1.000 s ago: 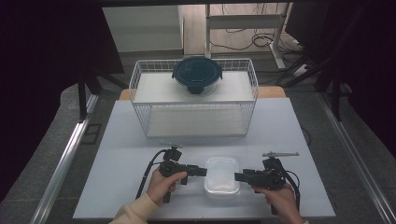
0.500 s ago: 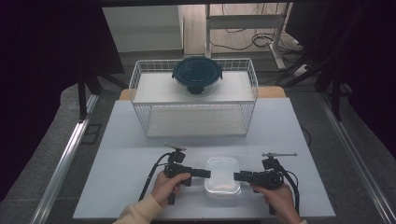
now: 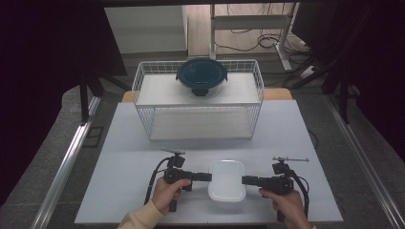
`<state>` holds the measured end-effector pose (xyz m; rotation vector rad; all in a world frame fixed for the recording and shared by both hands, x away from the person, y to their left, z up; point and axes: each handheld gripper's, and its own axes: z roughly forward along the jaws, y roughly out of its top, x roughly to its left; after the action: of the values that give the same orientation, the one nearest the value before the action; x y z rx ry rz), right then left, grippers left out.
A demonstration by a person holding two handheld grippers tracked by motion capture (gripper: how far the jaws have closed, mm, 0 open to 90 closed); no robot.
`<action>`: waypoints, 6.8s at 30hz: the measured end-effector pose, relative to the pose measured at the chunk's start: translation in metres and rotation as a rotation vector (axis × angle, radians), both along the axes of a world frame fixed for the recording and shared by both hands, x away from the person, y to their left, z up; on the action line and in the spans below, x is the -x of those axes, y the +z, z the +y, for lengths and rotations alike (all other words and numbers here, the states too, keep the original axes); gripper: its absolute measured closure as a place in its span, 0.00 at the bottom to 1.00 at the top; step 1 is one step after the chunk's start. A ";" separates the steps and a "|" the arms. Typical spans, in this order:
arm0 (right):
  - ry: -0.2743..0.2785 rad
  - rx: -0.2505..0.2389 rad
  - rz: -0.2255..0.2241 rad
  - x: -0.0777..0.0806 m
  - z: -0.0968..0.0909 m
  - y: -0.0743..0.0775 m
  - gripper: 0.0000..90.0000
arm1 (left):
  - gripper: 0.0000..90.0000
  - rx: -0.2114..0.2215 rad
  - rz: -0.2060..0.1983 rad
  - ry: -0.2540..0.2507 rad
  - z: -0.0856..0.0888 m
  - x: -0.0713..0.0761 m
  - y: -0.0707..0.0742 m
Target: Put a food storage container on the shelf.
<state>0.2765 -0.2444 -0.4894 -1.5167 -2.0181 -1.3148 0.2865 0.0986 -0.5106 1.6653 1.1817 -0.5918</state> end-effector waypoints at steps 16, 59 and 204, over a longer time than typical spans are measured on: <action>0.013 0.005 -0.052 0.004 0.003 0.009 0.87 | 0.90 -0.016 -0.097 -0.013 0.005 0.009 0.017; 0.071 -0.010 -0.201 -0.031 0.034 0.068 0.87 | 0.91 -0.025 -0.244 0.035 0.037 -0.009 0.087; 0.037 0.150 -0.377 -0.053 -0.024 0.079 0.31 | 0.31 -0.297 -0.406 0.188 0.124 -0.011 0.075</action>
<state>0.3294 -0.2680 -0.4107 -1.3623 -2.4095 -1.5614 0.2977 0.2231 -0.4357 1.7864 1.1428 0.0463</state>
